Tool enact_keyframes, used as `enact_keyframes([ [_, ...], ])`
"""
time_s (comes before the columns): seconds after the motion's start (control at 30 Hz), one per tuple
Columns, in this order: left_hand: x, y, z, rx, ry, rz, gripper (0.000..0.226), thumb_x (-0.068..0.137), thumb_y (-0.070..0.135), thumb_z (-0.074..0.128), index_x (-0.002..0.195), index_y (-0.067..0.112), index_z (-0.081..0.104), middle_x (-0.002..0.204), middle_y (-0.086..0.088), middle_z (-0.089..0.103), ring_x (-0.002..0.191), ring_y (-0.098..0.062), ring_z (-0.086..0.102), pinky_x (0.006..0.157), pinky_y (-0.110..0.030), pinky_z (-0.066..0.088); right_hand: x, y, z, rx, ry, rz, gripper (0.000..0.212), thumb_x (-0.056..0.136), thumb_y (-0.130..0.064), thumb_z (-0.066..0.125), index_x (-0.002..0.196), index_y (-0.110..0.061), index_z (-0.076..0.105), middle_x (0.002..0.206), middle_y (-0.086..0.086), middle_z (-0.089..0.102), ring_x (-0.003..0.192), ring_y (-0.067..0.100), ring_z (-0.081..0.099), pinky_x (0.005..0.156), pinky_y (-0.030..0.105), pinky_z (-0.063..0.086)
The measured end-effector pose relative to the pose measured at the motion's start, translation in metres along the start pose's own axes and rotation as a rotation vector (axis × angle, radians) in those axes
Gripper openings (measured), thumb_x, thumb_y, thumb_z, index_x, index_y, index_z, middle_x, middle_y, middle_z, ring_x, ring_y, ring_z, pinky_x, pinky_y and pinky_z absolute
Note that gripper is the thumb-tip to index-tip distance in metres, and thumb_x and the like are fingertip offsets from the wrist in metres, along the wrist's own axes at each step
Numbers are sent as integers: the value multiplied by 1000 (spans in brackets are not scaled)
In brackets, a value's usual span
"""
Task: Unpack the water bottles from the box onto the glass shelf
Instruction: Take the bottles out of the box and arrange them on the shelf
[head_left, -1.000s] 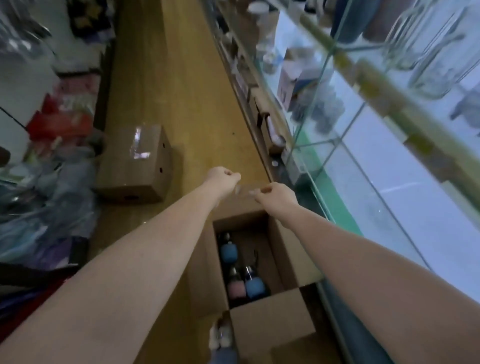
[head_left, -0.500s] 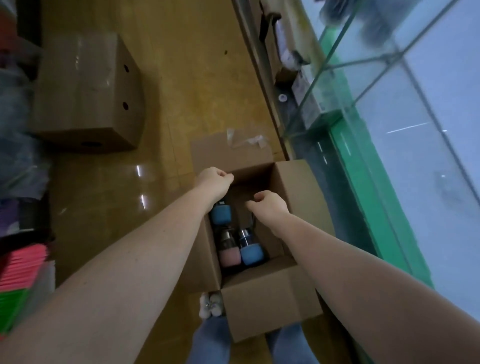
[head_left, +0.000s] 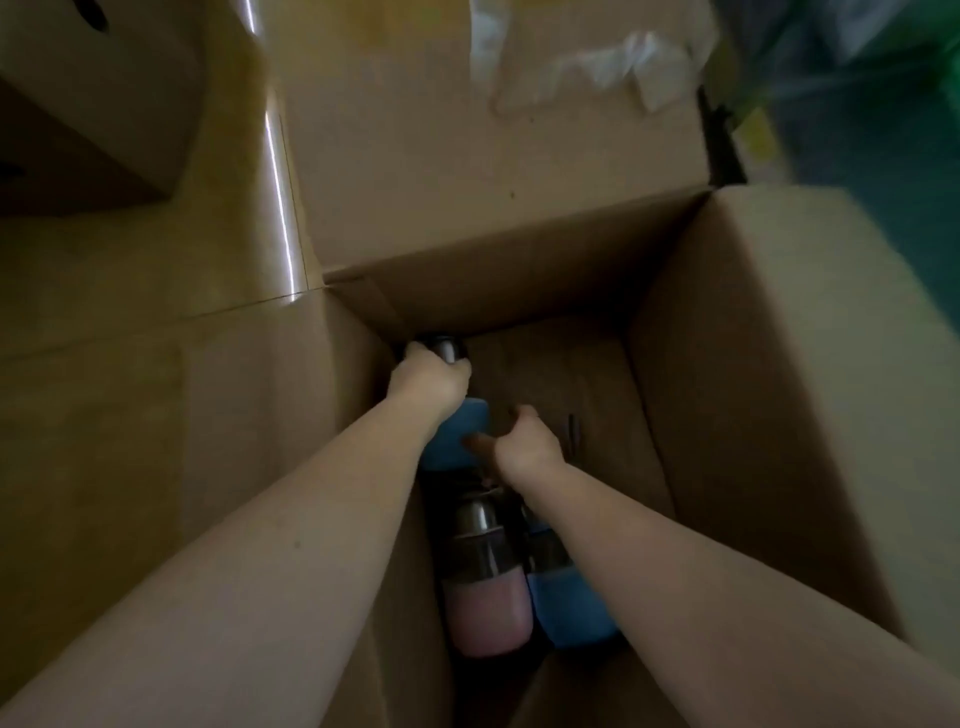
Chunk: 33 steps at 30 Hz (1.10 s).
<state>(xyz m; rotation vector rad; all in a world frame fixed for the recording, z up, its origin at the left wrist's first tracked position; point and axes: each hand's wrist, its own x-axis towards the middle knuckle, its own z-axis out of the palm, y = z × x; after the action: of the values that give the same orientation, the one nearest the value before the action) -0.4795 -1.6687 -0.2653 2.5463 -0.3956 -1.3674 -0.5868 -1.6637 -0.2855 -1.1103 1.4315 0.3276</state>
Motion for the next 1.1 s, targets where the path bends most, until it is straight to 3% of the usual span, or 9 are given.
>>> enact_keyframes([
  [0.07,27,-5,15,-13,20,-38,64,96,31,49,147,8,18,143,-15,38,124,-32,46,88,-36,42,27,-4,13,26,5,1,88,82,-35,70,150,-17,15,143,13,39,125,32,47,99,45,46],
  [0.17,54,-8,30,-30,34,-88,70,96,31,51,147,4,13,144,-17,38,125,-32,46,93,-37,43,55,-8,24,17,-36,-8,92,84,-39,67,151,-15,8,149,11,31,133,31,38,102,40,39],
  [0.33,71,-8,43,-33,101,-133,76,92,29,57,147,5,9,148,-17,29,130,-34,40,99,-38,40,71,-8,33,-25,-122,14,69,95,-31,51,148,-7,14,147,14,35,132,29,40,102,34,38],
  [0.5,59,-3,36,-73,111,-72,75,91,27,61,145,3,14,146,-17,34,129,-33,42,98,-36,40,55,-10,28,3,-53,-29,87,85,-35,65,150,-13,11,145,12,38,130,29,43,90,31,42],
  [0.57,39,4,29,-98,126,-7,77,89,29,63,144,3,16,143,-17,38,128,-33,44,98,-36,41,37,-11,21,23,2,-79,91,82,-35,67,150,-13,11,146,12,36,131,30,41,97,33,41],
  [0.67,-10,18,9,-197,164,62,75,82,31,70,138,9,27,136,-15,47,123,-32,49,95,-35,42,-10,-18,1,17,98,-159,98,76,-36,72,150,-14,10,147,11,33,134,28,36,107,38,38],
  [0.83,-125,56,-57,-358,238,165,74,67,34,81,121,15,34,125,-6,53,113,-27,55,94,-32,43,-137,-56,-38,44,210,-317,107,65,-34,82,148,-20,16,146,2,33,133,19,37,109,35,36],
  [0.97,-237,105,-140,-451,321,325,85,63,32,85,126,19,30,124,0,51,111,-21,56,91,-30,45,-255,-118,-74,50,236,-482,106,66,-32,82,148,-20,16,146,-2,31,133,13,36,98,19,31],
  [1.1,-359,162,-236,-524,424,500,85,64,30,84,128,18,28,125,-2,50,113,-21,54,88,-27,42,-379,-196,-113,20,304,-684,103,66,-34,81,147,-20,19,144,-2,34,130,13,39,98,21,34],
])
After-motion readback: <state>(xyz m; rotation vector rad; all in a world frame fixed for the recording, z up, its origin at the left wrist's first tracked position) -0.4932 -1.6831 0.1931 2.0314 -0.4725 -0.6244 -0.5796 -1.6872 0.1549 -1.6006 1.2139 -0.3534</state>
